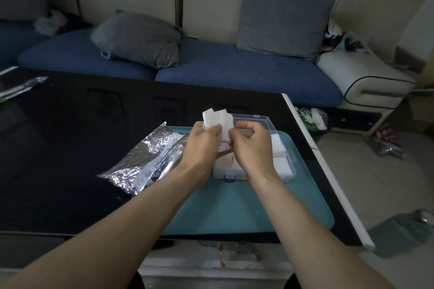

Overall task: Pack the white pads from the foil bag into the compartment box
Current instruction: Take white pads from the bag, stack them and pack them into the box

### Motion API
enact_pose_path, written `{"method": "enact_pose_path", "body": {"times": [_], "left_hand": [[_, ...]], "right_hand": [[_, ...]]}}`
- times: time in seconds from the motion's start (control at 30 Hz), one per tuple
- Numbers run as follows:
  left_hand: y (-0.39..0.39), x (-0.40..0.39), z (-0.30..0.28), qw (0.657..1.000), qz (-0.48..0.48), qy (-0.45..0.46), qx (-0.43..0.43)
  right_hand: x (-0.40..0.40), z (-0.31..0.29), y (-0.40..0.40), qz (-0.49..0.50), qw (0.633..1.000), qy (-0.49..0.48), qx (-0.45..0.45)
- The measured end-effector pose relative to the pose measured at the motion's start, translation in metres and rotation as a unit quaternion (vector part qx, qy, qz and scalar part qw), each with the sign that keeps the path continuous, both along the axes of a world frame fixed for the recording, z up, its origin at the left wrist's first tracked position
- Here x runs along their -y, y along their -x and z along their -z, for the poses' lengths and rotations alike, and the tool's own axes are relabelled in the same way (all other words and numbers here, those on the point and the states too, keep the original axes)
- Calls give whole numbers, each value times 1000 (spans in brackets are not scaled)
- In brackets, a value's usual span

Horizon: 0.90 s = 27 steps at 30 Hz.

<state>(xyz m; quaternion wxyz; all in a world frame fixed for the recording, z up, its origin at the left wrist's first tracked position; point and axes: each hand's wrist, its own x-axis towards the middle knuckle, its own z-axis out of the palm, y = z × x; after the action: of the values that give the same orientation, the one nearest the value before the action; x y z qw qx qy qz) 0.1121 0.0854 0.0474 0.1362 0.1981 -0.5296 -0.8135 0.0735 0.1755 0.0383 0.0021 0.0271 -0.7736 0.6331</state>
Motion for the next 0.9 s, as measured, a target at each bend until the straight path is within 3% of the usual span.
{"method": "enact_pose_path", "body": {"times": [0.07,0.23,0.37,0.47,0.57,0.77,0.9], "left_hand": [[-2,1,-1,1000,16,18,-16],[-9,10,-7,994,86,44,-42],[-15,17,-7,986,139,68,-61],[-15,20,-5,989,118,81,-46],[-13,20,-5,992,92,77,-40],[-8,11,-3,998,13,46,-32],[-6,9,-2,998,1,40,-39]], "right_hand": [[-4,-3,3,-16,1000,-6,-8],[-14,-10,8,-44,992,116,31],[-27,-16,16,-39,987,152,15],[-37,-22,18,-84,980,179,33],[-36,-18,15,-120,981,135,75],[-25,-14,14,-23,985,155,64],[-24,-14,12,-43,980,171,95]]}}
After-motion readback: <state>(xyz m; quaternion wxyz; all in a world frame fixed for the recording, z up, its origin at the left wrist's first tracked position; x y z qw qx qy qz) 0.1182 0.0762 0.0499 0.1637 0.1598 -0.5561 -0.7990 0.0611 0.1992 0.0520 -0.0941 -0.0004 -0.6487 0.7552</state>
